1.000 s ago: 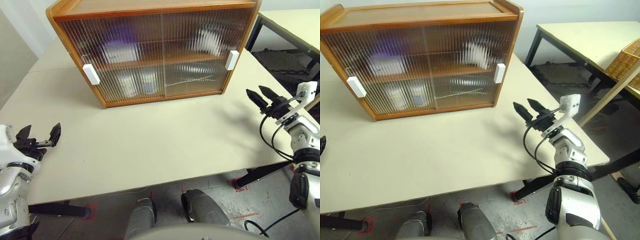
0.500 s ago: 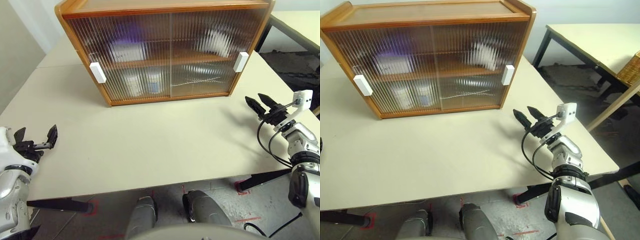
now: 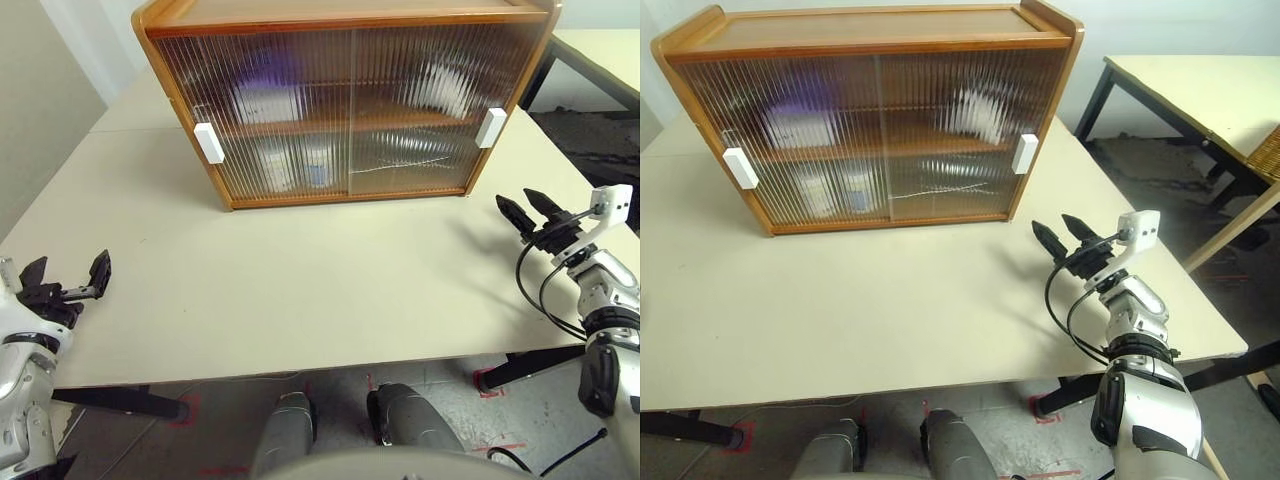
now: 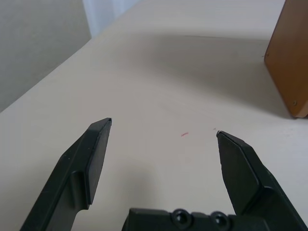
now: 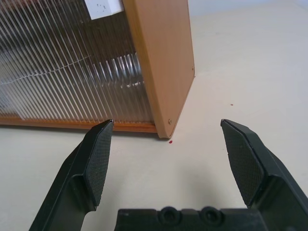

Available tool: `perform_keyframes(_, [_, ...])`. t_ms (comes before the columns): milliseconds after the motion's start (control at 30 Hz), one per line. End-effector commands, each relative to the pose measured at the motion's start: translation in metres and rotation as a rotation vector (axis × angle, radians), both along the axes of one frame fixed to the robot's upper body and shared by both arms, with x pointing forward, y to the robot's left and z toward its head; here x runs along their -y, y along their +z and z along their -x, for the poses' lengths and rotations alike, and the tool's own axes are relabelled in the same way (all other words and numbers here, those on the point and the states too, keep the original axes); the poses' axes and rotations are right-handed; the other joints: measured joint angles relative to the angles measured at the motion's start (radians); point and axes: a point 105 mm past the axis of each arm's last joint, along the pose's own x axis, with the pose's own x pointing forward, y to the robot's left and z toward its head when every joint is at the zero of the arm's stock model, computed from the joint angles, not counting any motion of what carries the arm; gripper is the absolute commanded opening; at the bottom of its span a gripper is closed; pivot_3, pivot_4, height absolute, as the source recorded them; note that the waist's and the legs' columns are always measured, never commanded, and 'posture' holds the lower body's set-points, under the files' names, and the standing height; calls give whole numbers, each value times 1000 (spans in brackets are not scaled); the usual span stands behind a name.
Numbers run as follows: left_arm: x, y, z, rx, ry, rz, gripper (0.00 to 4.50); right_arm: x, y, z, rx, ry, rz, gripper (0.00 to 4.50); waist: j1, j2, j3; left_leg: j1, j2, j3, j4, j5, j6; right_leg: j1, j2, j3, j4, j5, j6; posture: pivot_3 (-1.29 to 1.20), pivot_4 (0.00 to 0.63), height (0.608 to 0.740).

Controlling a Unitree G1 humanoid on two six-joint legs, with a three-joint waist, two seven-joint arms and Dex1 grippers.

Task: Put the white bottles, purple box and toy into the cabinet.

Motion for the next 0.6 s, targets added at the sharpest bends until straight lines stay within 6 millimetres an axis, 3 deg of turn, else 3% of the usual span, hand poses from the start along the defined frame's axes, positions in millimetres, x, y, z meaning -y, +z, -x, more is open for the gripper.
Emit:
perform_keyframes(33, [0, -1, -1, -7, -5, 6, 4500, 3, -4, 4, -6, -8, 2, 4472, -1, 0, 0, 0, 0, 0, 0, 0, 0, 0, 0, 0, 0, 0, 0, -142, 63, 740])
perform_keyframes(600, [8, -1, -13, 20, -32, 20, 4500, 8, 3, 4, 16, -16, 16, 4472, -10, 0, -8, 5, 0, 1, 1, 0, 1, 5, 0, 0, 1, 0, -1, -160, 39, 740])
